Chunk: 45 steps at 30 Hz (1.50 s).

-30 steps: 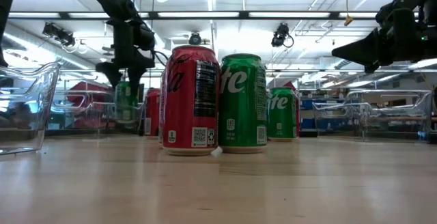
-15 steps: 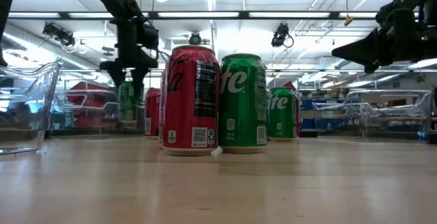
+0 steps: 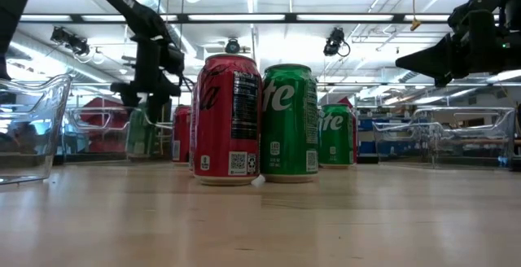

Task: Sort soda cans
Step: Put the top left green soda can into the top left transparent bin, then put the top right red and black soda can into the top right transparent bin

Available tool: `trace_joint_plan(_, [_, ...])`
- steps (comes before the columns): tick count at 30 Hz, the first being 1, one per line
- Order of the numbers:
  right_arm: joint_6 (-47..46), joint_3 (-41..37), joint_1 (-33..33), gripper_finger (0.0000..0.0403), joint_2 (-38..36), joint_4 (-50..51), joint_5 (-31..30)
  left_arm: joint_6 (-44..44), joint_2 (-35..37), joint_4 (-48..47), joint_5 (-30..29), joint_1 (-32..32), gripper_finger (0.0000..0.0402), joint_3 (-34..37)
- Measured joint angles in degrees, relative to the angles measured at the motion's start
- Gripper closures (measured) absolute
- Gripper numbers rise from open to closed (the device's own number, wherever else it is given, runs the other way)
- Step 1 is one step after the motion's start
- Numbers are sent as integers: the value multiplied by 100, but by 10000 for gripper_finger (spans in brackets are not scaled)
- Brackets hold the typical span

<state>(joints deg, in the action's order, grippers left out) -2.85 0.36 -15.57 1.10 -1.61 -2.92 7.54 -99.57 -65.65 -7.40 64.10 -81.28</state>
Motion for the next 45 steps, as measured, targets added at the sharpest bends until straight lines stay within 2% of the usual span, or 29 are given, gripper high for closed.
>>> trace_joint_plan(8, [0, 0, 0, 402, 0, 0, 0, -134, -175, -10, -112, 2, 95, -17])
trace_joint_plan(22, [-2, 0, 0, 402, 0, -1, 0, -430, -205, -321, -319, 4, 26, -8])
trace_joint_plan(45, [0, 0, 2, 402, 0, 0, 0, -578, -197, -1061, -564, -7, 21, -1084])
